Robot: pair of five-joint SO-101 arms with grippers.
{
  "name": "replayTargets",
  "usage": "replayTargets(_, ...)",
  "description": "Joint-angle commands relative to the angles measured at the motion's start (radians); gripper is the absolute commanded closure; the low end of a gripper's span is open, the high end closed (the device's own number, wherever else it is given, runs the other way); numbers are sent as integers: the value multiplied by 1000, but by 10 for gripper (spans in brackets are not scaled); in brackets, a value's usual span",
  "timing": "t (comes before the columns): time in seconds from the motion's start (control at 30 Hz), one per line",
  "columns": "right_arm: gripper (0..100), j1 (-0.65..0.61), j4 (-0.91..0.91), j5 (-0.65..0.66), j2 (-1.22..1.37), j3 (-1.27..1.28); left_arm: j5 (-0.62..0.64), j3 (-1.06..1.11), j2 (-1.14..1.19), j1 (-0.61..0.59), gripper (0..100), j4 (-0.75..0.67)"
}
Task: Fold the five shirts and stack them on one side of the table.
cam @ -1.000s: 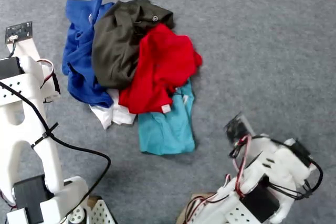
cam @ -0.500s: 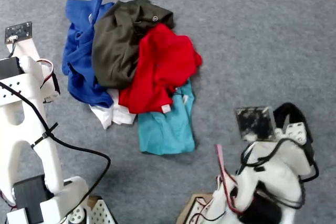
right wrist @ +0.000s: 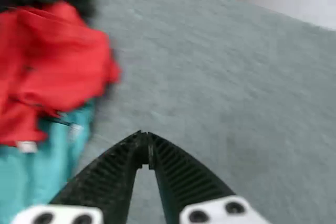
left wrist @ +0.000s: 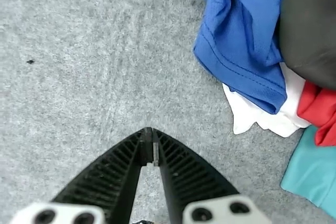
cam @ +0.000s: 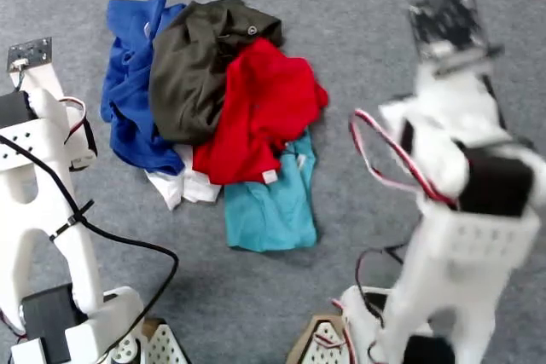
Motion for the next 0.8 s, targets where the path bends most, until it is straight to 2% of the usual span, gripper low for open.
replayTargets(0.0,993,-165,9,-18,134,-133,5,-97,-38,-9,982,40)
replayTargets(0.1,991,-248,-34,-20,252,-133,5,-107,-38,-9,982,35)
replayTargets(0.27,989,-308,-46,-23,522,-180,5,-101,-35,-9,982,-6)
replayTargets(0.43,877,-328,101,-25,753,-473,5,-101,-27,0,982,-86)
replayTargets(0.53,867,-380,135,-20,869,-693,51,-100,-24,-5,981,-118)
replayTargets(0.6,865,-430,129,-23,944,-800,92,-87,-4,-5,940,-120)
replayTargets(0.67,864,-481,120,-25,1041,-860,143,-69,31,-5,853,-120)
replayTargets(0.77,856,-509,84,-71,1216,-898,273,-49,113,-34,781,-120)
